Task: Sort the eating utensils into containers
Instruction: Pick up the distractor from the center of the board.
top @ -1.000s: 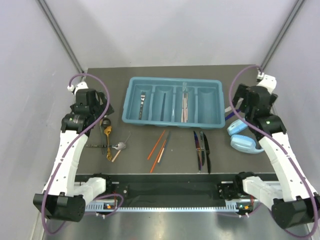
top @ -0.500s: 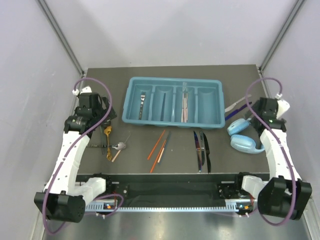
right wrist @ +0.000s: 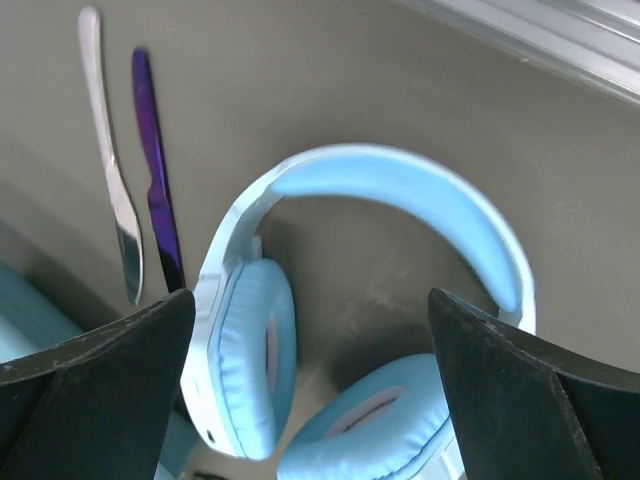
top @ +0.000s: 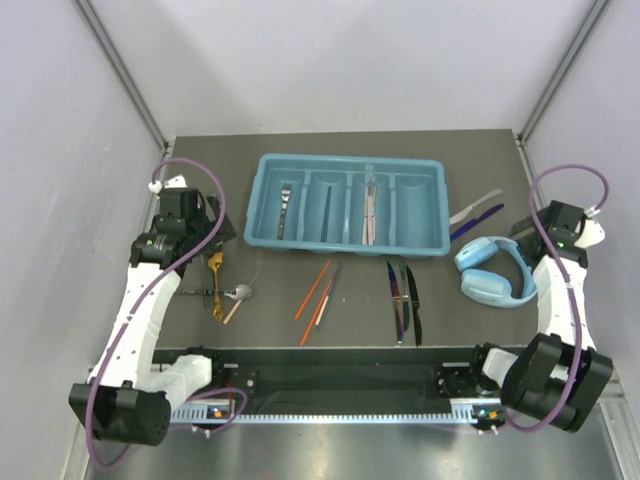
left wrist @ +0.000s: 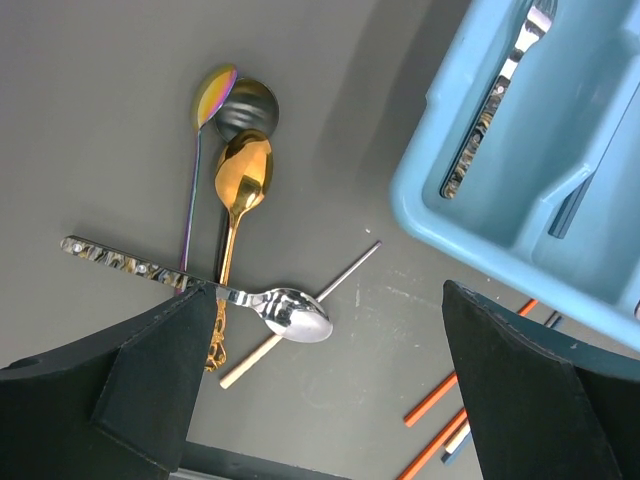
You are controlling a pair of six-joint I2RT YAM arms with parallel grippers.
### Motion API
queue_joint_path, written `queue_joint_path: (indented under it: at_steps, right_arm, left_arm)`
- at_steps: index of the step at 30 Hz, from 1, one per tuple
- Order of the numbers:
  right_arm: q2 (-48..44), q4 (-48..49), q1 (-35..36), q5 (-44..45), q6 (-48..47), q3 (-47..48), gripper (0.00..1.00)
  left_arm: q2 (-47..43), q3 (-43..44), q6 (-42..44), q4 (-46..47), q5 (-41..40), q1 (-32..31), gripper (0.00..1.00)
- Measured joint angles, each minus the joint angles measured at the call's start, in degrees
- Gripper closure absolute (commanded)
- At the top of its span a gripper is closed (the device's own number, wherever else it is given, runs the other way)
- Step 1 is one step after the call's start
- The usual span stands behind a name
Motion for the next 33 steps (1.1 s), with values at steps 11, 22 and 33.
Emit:
queue_joint_path:
  at_steps: [11,22,33]
  right_arm:
    - [2.16,6.45,-5.07,-0.92,-4.24,-0.79,0.00]
    - [9.51,9.64,-4.87,3.87,-8.94,-3.58,0.00]
    - [13.05,12.85,-4.87,5.14,-9.46,-6.47,0.03]
  left_arm:
    - [-0.70,-1.16,-0.04,0.48,1.73,0.02,0.01]
    - [3.76,-1.11,-1.55,2.80,6.03,0.02,0.01]
    - [3.87,0.07,-1.64,2.75,4.83,0.02,0.01]
